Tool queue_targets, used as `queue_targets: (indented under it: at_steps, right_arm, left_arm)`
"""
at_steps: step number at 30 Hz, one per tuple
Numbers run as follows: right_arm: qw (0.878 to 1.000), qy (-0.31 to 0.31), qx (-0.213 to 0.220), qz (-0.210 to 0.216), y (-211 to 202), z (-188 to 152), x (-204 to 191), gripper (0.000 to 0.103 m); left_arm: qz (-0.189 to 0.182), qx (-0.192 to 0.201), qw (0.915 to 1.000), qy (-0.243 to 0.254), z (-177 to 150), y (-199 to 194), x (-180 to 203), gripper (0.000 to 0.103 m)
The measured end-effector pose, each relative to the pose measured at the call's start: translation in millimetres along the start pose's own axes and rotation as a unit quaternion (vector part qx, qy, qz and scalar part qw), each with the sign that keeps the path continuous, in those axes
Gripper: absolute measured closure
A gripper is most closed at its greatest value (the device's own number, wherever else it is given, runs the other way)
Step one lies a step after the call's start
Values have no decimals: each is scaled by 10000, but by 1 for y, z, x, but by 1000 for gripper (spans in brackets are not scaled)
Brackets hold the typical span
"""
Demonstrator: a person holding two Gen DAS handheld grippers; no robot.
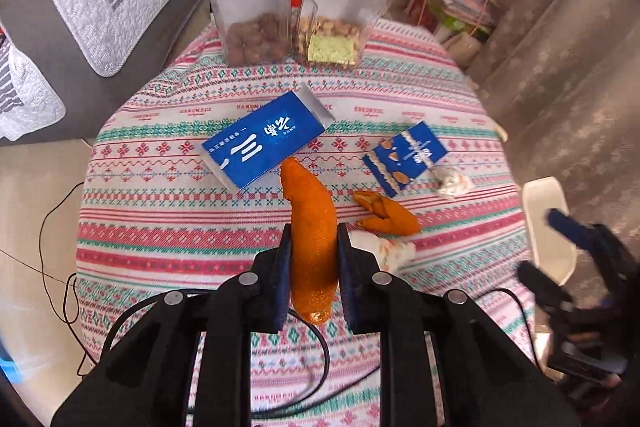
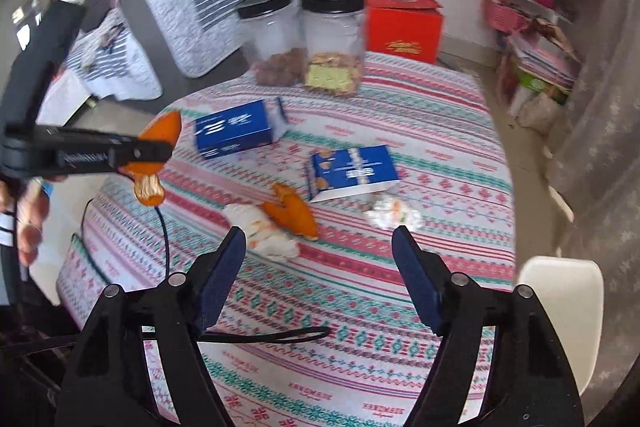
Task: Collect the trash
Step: 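Grasp the white paper wrapper with the right tool while the left lifts the orange peel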
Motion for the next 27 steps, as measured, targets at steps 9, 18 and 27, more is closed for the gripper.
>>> queue_targets:
  at_steps: [9,18,27]
  right_arm:
    - [9886,-1025,-877,671,68,-11,-53,53]
    - [9819,-1472,-1111,422,108,-7,-72,61]
    - [9807,-1538,-1155,350,113,-1,-68,65]
  left_arm:
    - [-1136,843,9898,-185,-14,-75,-39,83]
    - [-1096,826,9903,-207,-13,-74,-64,83]
    - [-1126,901,9892,-273,-15,-79,-69,83]
Point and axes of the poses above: each gripper's, at about its wrist camera, not at the fingertips, and y roughly the way its jaws point, x to its right, z to its top, the point moved 5 cm from there along y, roughly the way its jaws point, and after that the axes turned 1 degree about -y, right-handed, at the moved point
